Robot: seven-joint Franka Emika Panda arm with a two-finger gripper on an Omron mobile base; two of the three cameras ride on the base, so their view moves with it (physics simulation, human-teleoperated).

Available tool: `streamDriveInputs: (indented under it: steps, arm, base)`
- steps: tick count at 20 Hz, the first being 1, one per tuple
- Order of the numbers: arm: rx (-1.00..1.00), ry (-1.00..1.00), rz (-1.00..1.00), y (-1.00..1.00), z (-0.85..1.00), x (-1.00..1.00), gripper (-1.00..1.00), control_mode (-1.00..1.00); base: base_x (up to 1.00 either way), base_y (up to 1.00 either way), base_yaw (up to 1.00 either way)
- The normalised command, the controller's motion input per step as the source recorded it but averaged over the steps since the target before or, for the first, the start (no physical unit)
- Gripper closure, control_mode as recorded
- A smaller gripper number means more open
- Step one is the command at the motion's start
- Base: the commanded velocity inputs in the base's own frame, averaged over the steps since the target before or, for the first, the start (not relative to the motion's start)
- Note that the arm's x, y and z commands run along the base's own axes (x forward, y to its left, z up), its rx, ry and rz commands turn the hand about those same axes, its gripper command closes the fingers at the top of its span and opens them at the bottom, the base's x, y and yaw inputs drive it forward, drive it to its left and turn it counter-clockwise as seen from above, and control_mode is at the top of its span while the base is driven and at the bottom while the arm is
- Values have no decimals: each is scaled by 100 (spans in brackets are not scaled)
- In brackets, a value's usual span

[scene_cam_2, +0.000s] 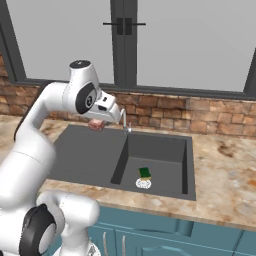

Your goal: Pick up the bar soap and sponge from the sink, and place them back in the cabinet, and close the cabinet doors.

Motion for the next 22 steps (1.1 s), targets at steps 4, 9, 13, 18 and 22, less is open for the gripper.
streamDriveInputs:
  steps: [4,9,13,18,22]
  arm:
    - [0,0,0,0,0,-23,100,-100]
    - [0,0,-1,0,9,-30,100,-100]
    - [0,0,-9,-1,13,-41,100,-100]
    - [0,0,-15,-4,12,-44,100,-100]
    - [0,0,-11,-1,6,-32,100,-100]
  base:
    - [0,0,0]
    - [0,0,0]
    - [0,0,0]
    - [0,0,0]
    - [0,0,0]
